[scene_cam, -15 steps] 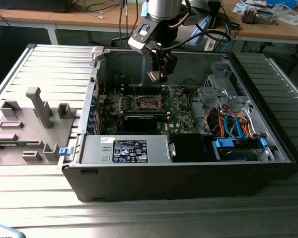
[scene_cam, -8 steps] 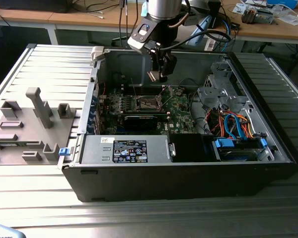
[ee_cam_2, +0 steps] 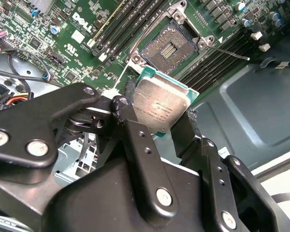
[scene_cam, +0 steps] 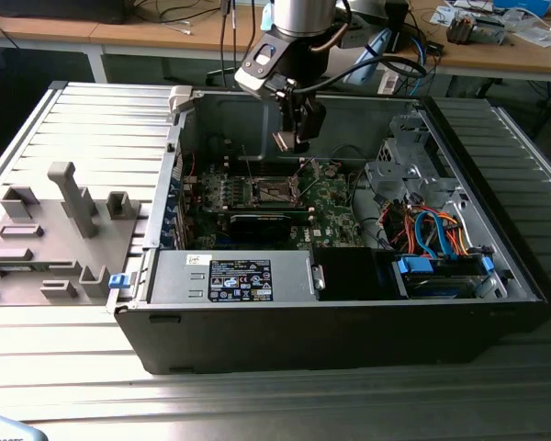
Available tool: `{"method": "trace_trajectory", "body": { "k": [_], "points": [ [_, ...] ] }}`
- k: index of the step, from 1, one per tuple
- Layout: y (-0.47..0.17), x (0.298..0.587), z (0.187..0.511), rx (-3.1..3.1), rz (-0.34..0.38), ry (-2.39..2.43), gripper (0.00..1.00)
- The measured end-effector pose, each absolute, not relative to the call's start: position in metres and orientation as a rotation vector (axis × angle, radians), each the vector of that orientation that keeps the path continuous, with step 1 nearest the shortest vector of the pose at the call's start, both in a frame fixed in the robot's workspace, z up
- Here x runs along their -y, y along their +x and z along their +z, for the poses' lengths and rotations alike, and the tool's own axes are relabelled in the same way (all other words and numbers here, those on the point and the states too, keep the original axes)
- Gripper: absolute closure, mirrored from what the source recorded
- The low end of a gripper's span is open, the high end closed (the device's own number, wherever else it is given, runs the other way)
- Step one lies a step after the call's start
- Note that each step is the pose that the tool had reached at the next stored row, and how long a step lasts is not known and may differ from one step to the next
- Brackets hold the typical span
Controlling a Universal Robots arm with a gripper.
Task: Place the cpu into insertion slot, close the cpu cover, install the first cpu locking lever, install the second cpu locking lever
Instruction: 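Place the cpu into insertion slot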
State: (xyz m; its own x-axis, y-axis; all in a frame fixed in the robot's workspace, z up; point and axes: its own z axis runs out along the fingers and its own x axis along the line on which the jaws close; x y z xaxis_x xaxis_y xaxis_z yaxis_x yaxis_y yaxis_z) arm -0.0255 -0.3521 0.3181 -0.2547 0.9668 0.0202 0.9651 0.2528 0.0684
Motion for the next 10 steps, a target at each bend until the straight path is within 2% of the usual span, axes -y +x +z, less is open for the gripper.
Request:
{"method": "trace_trajectory", "body": {
  "k": [10],
  "points": [
    [-0.0255, 0.3521, 0.3179, -2.425, 0.103, 1.951, 0.45]
  ]
}}
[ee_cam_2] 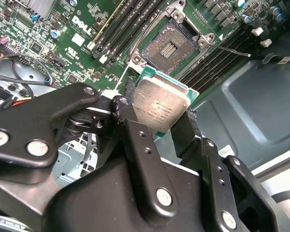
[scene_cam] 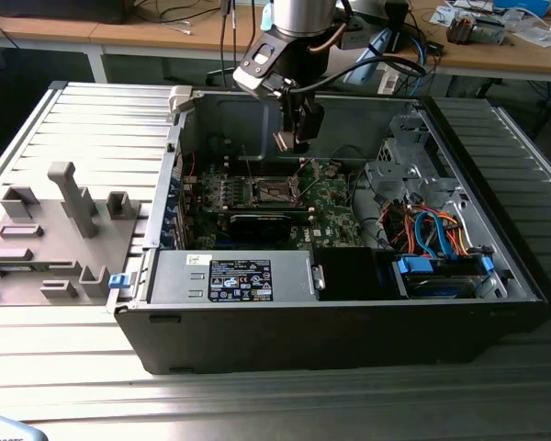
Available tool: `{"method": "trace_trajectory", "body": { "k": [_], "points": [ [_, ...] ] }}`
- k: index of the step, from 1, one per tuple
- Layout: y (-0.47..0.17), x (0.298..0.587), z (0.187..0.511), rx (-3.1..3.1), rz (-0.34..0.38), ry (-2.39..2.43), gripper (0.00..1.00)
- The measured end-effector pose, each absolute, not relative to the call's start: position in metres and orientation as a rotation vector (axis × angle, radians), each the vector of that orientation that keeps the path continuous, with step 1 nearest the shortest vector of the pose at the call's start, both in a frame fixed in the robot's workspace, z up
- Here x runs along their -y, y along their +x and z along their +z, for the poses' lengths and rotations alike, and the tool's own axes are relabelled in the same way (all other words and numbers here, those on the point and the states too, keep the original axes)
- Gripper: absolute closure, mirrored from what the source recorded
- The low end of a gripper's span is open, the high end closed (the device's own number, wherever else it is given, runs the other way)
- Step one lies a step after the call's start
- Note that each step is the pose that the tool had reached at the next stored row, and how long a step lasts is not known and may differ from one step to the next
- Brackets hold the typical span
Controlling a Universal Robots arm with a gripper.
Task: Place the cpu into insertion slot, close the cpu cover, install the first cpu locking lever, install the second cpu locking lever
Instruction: 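Place the cpu into insertion slot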
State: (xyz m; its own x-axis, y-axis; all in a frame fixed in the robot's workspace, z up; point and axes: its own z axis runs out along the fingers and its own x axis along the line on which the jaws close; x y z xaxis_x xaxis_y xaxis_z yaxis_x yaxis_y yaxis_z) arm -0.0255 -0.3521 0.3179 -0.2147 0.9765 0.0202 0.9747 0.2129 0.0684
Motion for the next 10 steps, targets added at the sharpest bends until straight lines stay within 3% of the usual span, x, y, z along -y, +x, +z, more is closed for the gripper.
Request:
{"method": "trace_trajectory", "body": {
  "k": [10],
  "points": [
    [-0.0255, 0.3521, 0.3178, -2.399, 0.102, 1.983, 0.45]
  ]
}}
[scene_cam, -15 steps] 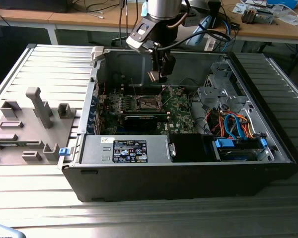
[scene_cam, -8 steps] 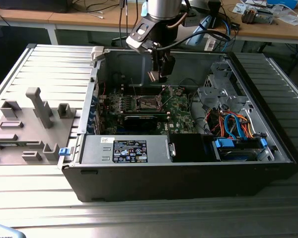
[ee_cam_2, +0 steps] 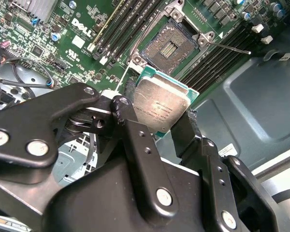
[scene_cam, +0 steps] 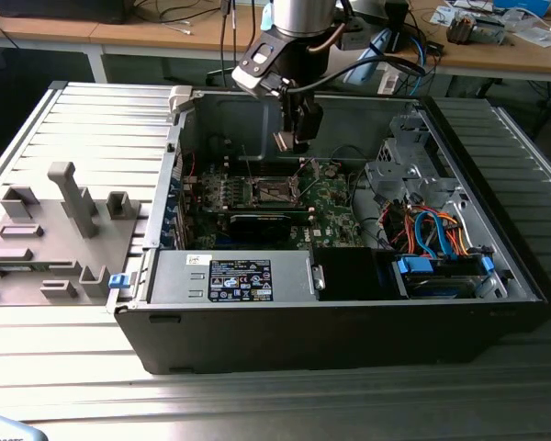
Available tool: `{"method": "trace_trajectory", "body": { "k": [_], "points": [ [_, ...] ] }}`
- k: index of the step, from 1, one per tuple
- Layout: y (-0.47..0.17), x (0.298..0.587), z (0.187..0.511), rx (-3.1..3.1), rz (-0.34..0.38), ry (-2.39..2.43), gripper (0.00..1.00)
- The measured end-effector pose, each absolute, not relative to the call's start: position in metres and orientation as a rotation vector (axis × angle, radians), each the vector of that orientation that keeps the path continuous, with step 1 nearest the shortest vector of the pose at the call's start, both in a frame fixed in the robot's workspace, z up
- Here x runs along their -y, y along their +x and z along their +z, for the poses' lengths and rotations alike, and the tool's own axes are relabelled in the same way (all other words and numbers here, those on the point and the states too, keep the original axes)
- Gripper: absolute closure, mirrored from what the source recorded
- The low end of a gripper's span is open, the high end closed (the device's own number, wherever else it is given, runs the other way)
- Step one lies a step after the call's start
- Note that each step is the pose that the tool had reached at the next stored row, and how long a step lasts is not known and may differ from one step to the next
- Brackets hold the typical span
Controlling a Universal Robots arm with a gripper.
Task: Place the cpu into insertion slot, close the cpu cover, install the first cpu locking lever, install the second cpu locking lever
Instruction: 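Place the cpu into insertion slot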
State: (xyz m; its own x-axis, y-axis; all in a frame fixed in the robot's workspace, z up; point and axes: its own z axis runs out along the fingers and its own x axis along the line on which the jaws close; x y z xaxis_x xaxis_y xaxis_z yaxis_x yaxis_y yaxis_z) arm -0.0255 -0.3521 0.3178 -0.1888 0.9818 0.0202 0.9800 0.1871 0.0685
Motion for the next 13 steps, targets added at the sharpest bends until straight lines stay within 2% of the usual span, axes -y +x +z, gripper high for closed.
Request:
{"method": "trace_trajectory", "body": {
  "k": [13],
  "points": [
    [-0.0255, 0.3521, 0.3176, -2.365, 0.102, 2.020, 0.45]
  ]
}}
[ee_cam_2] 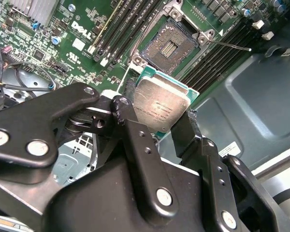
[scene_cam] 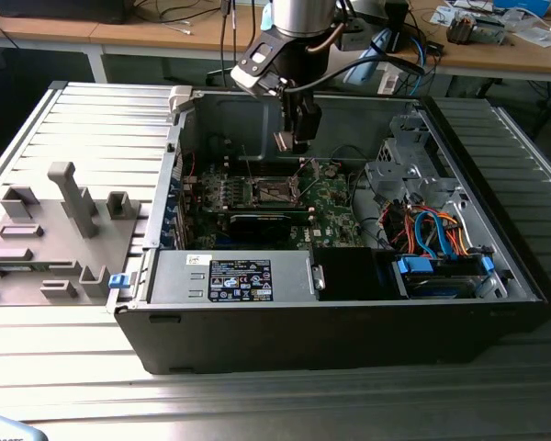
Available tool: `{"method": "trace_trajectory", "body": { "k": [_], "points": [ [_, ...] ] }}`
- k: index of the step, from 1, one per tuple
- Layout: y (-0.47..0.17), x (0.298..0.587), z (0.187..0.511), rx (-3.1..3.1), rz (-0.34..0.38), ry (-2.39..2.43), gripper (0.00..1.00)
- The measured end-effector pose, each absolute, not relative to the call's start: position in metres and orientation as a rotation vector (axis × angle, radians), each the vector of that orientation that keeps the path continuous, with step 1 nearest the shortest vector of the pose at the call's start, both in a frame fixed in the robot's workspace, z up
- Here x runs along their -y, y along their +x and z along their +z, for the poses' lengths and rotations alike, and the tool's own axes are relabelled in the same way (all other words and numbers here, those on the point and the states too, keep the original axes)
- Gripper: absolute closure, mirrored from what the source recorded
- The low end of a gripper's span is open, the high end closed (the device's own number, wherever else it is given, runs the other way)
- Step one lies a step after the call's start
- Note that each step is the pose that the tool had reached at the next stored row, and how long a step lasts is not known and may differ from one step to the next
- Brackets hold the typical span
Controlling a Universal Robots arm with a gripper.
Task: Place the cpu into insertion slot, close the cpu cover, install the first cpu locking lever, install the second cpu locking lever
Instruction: 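Place the cpu into insertion slot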
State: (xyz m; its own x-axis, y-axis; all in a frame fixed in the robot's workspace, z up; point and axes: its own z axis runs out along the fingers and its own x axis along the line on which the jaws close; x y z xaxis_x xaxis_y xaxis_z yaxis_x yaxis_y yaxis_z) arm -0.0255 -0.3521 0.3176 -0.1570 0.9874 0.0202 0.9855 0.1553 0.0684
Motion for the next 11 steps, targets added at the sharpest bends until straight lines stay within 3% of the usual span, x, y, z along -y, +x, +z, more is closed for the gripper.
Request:
{"method": "trace_trajectory", "body": {
  "k": [11],
  "points": [
    [-0.0255, 0.3521, 0.3174, -2.342, 0.101, 2.047, 0.45]
  ]
}}
